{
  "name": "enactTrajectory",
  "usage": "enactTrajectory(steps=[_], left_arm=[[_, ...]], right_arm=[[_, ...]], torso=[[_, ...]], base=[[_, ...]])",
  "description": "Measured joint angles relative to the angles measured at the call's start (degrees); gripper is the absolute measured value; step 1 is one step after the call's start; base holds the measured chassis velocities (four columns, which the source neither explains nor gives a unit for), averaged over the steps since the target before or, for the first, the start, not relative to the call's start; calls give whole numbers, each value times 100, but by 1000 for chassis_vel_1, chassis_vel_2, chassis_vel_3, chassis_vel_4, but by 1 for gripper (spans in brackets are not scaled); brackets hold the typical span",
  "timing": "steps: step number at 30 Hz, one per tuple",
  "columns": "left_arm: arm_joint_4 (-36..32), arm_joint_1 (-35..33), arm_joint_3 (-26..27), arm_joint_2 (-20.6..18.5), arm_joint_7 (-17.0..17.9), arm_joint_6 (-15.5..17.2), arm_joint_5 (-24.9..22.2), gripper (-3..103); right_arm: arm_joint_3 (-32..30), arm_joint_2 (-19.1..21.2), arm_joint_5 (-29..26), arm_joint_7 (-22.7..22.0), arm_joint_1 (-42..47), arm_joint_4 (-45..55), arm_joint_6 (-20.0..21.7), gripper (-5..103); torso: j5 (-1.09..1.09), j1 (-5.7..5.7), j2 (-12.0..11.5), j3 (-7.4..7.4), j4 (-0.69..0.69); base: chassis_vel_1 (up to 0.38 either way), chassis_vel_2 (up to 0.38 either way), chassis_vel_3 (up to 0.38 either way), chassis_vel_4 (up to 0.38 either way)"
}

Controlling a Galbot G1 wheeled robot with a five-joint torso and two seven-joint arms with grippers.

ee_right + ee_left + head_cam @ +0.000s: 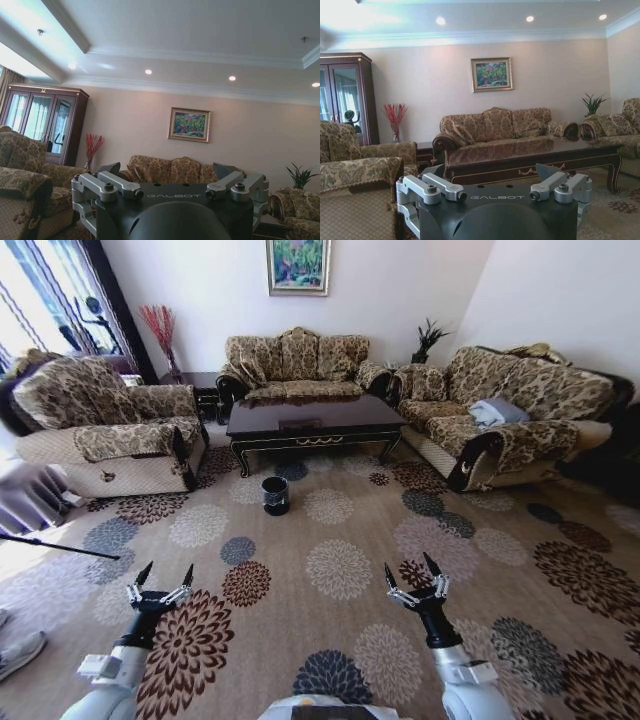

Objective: Move to the front of the table and pick up the trash from the floor, then place it into the trash bin.

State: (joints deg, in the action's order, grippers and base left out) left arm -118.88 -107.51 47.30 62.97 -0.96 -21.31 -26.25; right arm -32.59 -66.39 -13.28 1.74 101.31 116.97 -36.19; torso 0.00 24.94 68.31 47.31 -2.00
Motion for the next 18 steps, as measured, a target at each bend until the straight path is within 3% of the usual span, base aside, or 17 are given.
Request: enactTrajectory(steps=[18], left_arm=[[0,0,0,0,0,0,0,100]], right_arm=[[0,0,0,0,0,0,0,100]], torso=[[0,-2,-5,-2,0]], base=[[0,0,0,0]])
